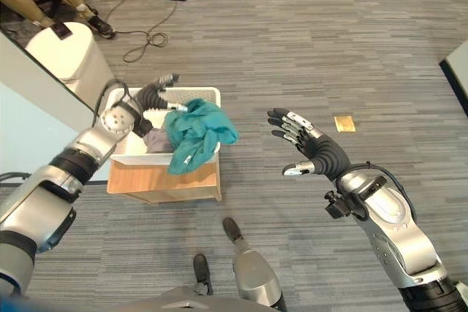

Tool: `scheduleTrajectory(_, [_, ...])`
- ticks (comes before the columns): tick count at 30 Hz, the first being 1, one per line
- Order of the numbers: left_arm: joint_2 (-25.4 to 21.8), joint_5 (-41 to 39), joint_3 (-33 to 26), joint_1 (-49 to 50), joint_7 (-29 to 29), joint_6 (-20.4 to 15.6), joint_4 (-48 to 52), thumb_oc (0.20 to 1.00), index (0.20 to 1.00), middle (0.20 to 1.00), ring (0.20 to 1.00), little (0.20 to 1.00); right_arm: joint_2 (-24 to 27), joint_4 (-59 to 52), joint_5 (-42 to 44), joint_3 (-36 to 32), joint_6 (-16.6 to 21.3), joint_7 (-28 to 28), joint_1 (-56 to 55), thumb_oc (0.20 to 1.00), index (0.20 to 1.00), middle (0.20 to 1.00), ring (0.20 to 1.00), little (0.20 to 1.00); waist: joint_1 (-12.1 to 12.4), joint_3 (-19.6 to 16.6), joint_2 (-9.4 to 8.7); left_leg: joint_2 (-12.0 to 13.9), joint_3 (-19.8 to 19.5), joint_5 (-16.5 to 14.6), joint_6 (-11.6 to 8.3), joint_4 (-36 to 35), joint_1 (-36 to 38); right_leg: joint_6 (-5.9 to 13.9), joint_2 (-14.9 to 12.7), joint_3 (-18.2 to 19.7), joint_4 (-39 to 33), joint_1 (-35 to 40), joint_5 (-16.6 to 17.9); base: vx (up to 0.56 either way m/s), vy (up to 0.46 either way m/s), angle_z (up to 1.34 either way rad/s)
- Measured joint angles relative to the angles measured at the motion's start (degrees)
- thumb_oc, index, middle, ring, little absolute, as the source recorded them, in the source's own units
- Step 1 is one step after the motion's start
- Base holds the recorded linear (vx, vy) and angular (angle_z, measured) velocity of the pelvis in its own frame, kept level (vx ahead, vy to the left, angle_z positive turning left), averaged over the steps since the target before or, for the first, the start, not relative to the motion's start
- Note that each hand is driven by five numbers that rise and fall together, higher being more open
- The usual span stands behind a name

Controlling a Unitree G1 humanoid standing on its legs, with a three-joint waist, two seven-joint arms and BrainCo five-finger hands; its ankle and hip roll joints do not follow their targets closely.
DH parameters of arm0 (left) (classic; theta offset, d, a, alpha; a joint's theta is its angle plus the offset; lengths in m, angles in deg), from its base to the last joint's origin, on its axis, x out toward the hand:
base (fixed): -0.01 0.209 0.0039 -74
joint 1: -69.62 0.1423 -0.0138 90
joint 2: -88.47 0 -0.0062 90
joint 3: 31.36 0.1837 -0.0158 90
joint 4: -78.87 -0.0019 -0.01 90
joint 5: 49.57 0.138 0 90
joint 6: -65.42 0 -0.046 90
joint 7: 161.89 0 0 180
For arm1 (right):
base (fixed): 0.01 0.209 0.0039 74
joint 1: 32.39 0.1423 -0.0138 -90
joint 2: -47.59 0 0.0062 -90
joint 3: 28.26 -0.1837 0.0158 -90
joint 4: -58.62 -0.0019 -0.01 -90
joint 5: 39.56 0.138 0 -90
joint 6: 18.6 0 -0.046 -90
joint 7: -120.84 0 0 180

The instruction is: Pick up bed clothes into laundry basket.

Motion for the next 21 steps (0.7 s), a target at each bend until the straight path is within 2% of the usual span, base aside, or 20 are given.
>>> scheduleTrajectory(4, [-3.2,-1.1,-0.3,-0.3,0.3,-1.0,3.3,1.0,1.0,1.0,1.0,1.0,0.0,0.0,1.2,-0.7,-0.1,-0.2,-2.1,1.0,1.0,1.0,1.0,1.0,1.6,-1.3,1.84,0.2,-0.9,-0.2,-0.3,0.0,0.6,-0.56,0.0,-1.3,0.0,1.0,-0.4,0.02,-0.019,0.13])
scheduleTrajectory(7, [-6.1,-4.3,-0.4,0.5,0.6,-1.3,6.0,1.0,1.0,1.0,1.0,1.0,0.3,0.0,1.2,-1.1,-0.1,-0.3,-2.1,1.0,1.0,1.0,1.0,1.0,3.1,-1.5,2.14,0.2,-1.8,-0.2,-0.3,0.0,0.6,-0.61,0.0,-1.9,0.0,1.2,-0.4,0.01,-0.02,0.12])
scheduleTrajectory(10, [-7.9,-7.6,-4.2,4.2,0.7,-2.3,9.3,1.0,1.0,1.0,1.0,1.0,0.4,0.0,1.2,-2.2,-0.2,-0.3,-3.1,1.0,1.0,1.0,1.0,1.0,4.1,-2.2,2.08,0.3,-2.3,-0.1,-0.25,0.0,0.7,-0.85,0.0,-2.5,0.0,1.4,-0.5,0.0,-0.025,0.11])
scheduleTrajectory(11, [-8.6,-7.7,-5.8,6.3,0.8,-2.2,10.9,1.0,1.0,1.0,1.0,1.0,0.4,0.1,1.2,-2.3,-0.3,-0.5,-3.0,1.0,1.0,1.0,1.0,1.0,5.1,-2.4,2.09,0.3,-2.5,0.1,0.05,0.0,0.7,-0.87,-0.1,-2.9,0.0,1.6,-0.5,0.0,-0.031,0.06])
scheduleTrajectory(12, [-9.6,-8.3,-10.2,11.1,0.8,-2.3,15.1,1.0,1.0,1.0,1.0,1.0,0.7,0.1,1.2,-2.5,-0.3,-0.8,-3.2,1.0,1.0,1.0,1.0,1.0,5.4,-2.4,2.04,0.4,-2.6,0.0,-0.05,0.0,0.7,-0.94,0.0,-2.8,0.0,1.9,-0.5,0.0,-0.028,0.05])
scheduleTrajectory(14, [-11.0,-12.0,-19.3,25.9,0.8,-3.4,25.5,1.0,1.0,1.0,1.0,1.0,0.6,0.2,1.2,-5.0,-0.4,-1.4,-6.2,1.0,1.0,1.0,1.0,1.0,6.2,-3.1,1.79,0.6,-3.8,-0.2,-0.28,0.0,1.7,-1.51,0.0,-3.9,0.0,3.0,-1.0,0.01,-0.019,0.2])
scheduleTrajectory(15, [-11.0,-12.6,-21.1,30.6,0.8,-3.4,27.7,1.0,1.0,1.0,1.0,1.0,0.5,0.2,1.2,-5.6,-0.4,-1.4,-7.1,1.0,1.0,1.0,1.0,1.0,6.5,-3.5,1.42,0.7,-3.8,-0.2,-0.28,0.0,2.1,-1.57,0.1,-4.1,0.0,3.2,-1.2,0.01,-0.019,0.28])
scheduleTrajectory(16, [-11.0,-13.5,-21.2,33.4,1.0,-3.2,27.4,1.0,1.0,1.0,1.0,1.0,0.4,0.3,1.2,-5.8,-0.5,-1.4,-7.3,1.0,1.0,1.0,1.0,1.0,7.8,-3.8,0.91,0.7,-4.1,0.0,-0.15,0.2,2.4,-1.59,0.1,-4.3,0.0,3.8,-1.2,0.02,-0.037,0.07])
scheduleTrajectory(17, [-6.6,-16.8,-33.9,49.2,1.9,-3.2,36.8,1.0,1.0,1.0,1.0,1.0,-2.4,0.0,1.1,-7.6,-0.4,-1.5,-7.2,1.0,1.0,1.0,1.0,1.0,9.0,-4.5,0.09,0.9,-4.2,-0.3,-0.43,0.0,2.6,-1.67,0.2,-4.5,0.0,4.2,-1.4,0.02,-0.025,0.15])
scheduleTrajectory(19, [0.3,-19.0,-38.6,59.5,1.9,-3.7,38.6,1.0,1.0,1.0,1.0,1.0,-9.0,3.2,1.0,-9.5,-0.2,0.2,-8.1,1.0,1.0,1.0,1.0,1.0,10.6,-6.4,-1.12,1.0,-5.3,-0.3,-0.48,0.0,3.0,-1.85,0.1,-5.4,0.0,4.7,-2.0,0.02,-0.012,0.23])
scheduleTrajectory(21, [6.6,-20.7,-42.2,69.5,1.3,-2.7,38.7,1.0,1.0,1.0,1.0,1.0,-16.6,9.1,-0.3,-8.6,-0.2,2.9,-7.9,1.0,1.0,1.0,1.0,1.0,14.3,-7.7,-2.63,1.0,-6.3,-0.7,-0.65,0.0,3.1,-1.88,-0.1,-6.1,0.0,5.4,-2.3,-0.03,-0.023,0.24])
